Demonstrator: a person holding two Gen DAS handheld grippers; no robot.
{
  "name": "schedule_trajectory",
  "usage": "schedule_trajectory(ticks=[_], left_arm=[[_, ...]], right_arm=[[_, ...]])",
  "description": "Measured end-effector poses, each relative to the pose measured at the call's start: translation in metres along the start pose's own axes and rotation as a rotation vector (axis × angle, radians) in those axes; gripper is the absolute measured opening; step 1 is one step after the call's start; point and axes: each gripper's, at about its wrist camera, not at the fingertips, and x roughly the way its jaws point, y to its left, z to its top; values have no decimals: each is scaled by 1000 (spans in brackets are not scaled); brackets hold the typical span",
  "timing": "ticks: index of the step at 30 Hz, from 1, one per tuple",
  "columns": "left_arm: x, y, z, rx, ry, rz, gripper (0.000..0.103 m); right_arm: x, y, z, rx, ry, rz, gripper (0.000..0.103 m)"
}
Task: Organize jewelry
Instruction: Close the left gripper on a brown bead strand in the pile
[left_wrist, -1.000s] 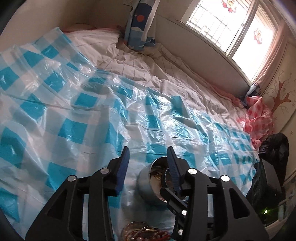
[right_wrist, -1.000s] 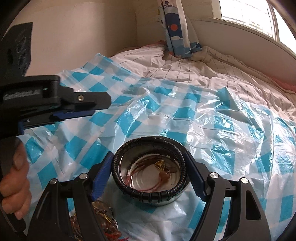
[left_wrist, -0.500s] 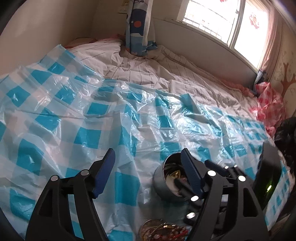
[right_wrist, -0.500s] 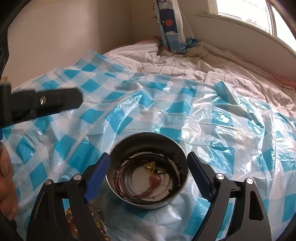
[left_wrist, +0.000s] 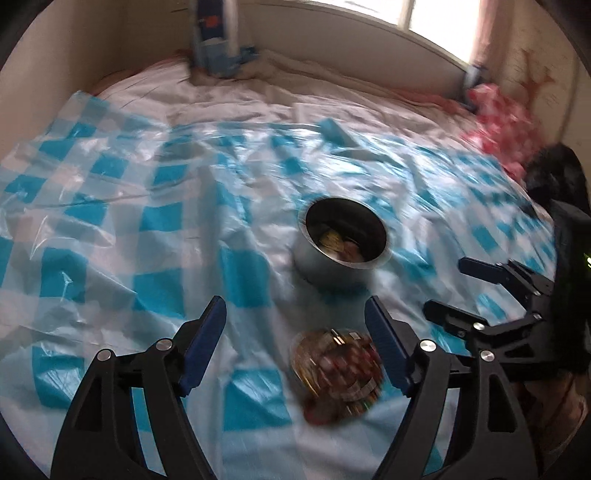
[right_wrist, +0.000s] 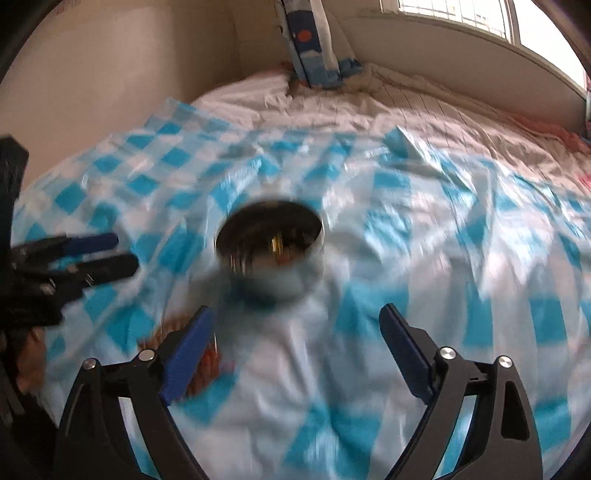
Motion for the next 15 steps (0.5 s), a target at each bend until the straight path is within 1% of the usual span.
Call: schedule_trajectory(ticks=[1,4,6,9,10,11,12,14,15], left_arm=[[-3,-7,-4,30,-2,-7,74],[-6,-26,-16,113,4,-19,74],[-5,-39,-23,175,11,-12,74],[-1,-49,-29,229,20,4,73],[1,-49,-30,237,22,15,70],[1,-49,-31,241,24,19,63],[3,-49,-31,246,33,22,59],[7,-47,-32,246,51,15,41],[10,-46,-33,249,61,11,37]], right_arm=[[-3,0,-5,5,8,-7,88],[-16,-2,-17,23,-2,-19,89],[-20,-2,-18,31,-13,-29,89],[-18,-1,-17,17,-18,-43,90],[-18,-1,-18,12,-15,-46,90],[-16,-1,-17,8,-14,-52,90],[-17,-1,-17,8,-15,-55,90],[-16,-3,-17,11,-17,-61,91],[-16,-3,-17,11,-18,-64,92]])
